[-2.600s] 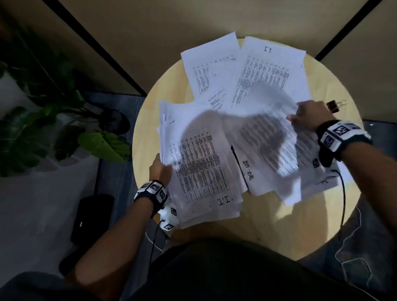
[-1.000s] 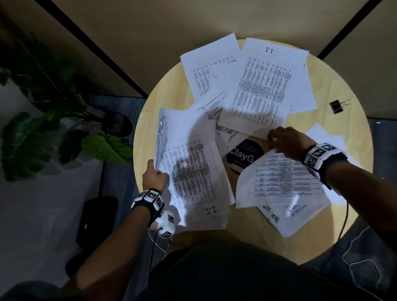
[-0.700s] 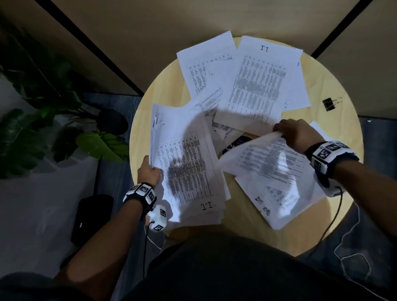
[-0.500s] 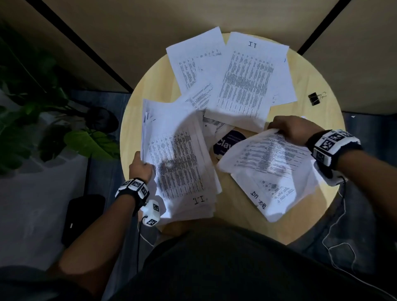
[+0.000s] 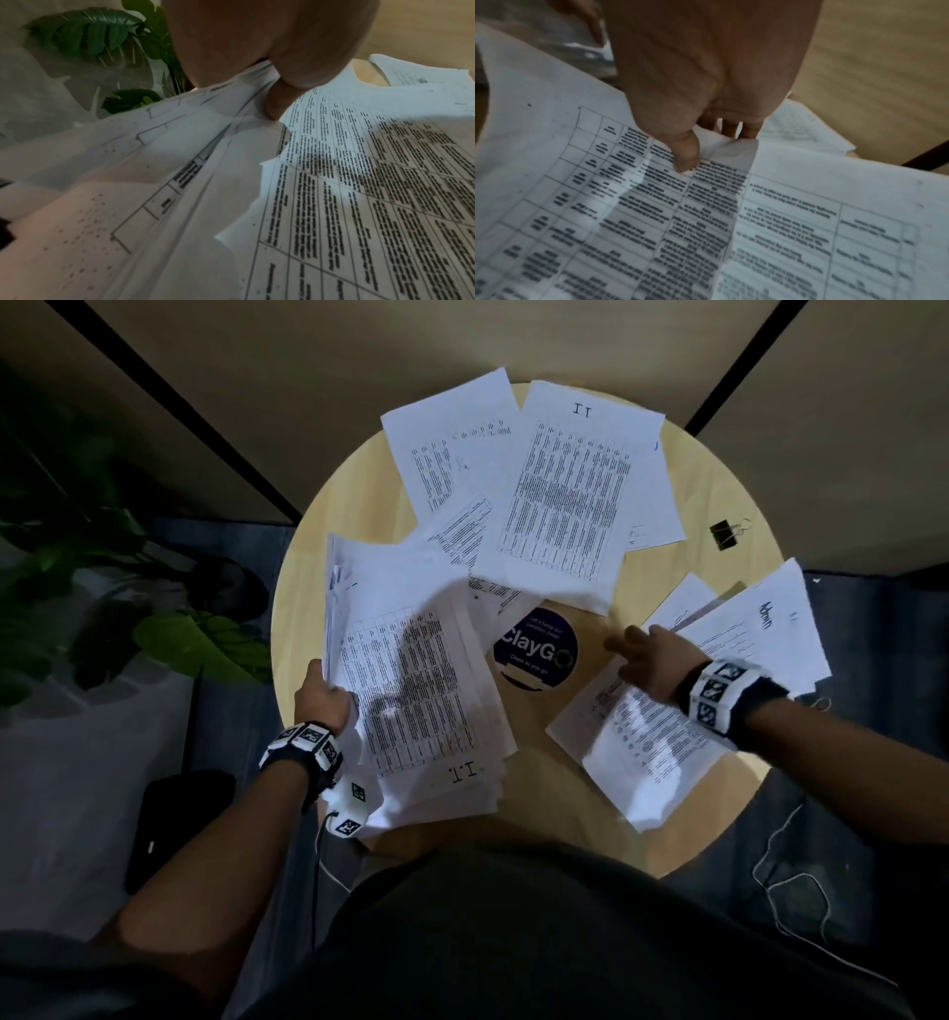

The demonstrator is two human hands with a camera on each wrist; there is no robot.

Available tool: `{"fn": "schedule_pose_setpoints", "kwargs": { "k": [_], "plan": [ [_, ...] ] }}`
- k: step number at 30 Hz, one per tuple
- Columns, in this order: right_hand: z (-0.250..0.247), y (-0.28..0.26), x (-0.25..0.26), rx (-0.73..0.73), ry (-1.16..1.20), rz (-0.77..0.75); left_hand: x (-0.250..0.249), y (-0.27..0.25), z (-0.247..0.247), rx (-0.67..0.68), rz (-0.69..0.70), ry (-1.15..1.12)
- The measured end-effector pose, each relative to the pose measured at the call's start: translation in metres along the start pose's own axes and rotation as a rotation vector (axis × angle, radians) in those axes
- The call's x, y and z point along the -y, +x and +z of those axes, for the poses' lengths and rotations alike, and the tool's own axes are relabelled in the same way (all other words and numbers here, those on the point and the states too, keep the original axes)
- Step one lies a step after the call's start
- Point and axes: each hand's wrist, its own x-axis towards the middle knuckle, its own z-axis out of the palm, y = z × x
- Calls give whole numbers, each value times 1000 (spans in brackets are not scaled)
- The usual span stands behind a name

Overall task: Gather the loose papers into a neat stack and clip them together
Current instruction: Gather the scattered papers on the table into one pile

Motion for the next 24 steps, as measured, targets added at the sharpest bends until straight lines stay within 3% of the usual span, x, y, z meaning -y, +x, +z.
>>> {"fn": "schedule_pose_setpoints", "kwargs": {
  "k": [2,5,8,10,12,16,20,24],
  "plan": [
    [11,4,19,-38,263,105,1,1,0,7,0,-5],
    [40,14,35,-332,481,191,1,-1,-2,27,-9,-10],
    [54,20,30,-395,457,107,2,-3,-2,33,-17,-45],
    [46,19,26,-480,392,22,1,-3,-1,25,-29,-72],
    [27,11,23,-507,489,15,1,-4,-2,7,-46,-104],
    [-5,13,-8,-446,975,241,8,-6,-4,-12,-80,-171],
    [-45,34,-48,-514,956,429,6,-5,-4,-2,-142,-194],
    [-65,56,-74,-631,1253,711,0,5,-3,-26,-113,-269]
  ]
}}
